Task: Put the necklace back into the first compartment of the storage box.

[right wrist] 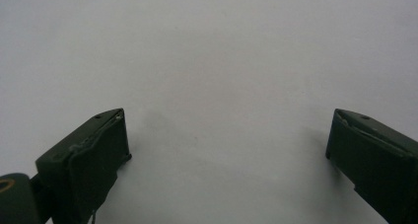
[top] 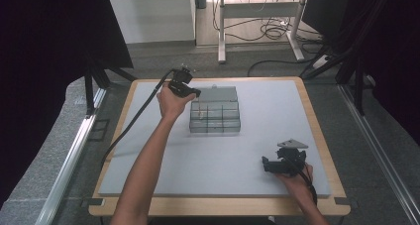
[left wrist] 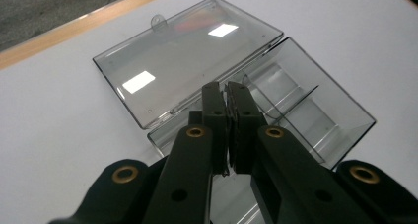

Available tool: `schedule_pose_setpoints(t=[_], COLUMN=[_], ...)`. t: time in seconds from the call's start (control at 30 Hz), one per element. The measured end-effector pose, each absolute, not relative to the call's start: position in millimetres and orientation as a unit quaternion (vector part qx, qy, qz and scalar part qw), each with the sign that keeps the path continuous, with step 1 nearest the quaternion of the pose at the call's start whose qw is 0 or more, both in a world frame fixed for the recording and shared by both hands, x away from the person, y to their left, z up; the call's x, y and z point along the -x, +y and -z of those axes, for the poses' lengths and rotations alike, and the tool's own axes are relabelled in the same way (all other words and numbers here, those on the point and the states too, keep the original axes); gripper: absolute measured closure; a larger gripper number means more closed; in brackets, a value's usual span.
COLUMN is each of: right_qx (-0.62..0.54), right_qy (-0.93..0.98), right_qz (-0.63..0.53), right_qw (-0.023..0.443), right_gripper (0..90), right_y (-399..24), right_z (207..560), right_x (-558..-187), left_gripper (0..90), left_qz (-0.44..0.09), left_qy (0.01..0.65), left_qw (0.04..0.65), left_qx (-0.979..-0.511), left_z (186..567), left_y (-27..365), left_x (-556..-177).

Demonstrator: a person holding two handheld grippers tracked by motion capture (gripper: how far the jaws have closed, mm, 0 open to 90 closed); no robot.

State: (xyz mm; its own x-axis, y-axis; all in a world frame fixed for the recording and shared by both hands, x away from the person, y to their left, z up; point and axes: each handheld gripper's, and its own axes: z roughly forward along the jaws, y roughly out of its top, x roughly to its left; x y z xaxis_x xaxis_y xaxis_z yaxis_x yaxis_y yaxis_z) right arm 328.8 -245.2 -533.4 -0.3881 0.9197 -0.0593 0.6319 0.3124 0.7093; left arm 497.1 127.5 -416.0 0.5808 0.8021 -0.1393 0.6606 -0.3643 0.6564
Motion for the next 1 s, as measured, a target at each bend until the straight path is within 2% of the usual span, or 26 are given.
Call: schedule_pose_setpoints(t=[0.57, 1.0], right_qx=[-0.500, -0.500], right_qy=[0.776, 0.776], right_qz=[-0.305, -0.305], right_qw=[0.236, 0.236], right_gripper=[2.2, 2.3], right_y=[-245.4, -245.4], right_z=[533.4, 533.4], right_x=[-328.9, -328.9], left_gripper=[88.0, 87.5], left_qz=[-0.078, -0.081], left_qy=[0.461, 0.459], left_qw=[0.315, 0.298], left_qx=[-0.826, -0.833], left_z=[482.5, 496.3], left_y=[119.8, 111.8], left_x=[-503.6, -506.0])
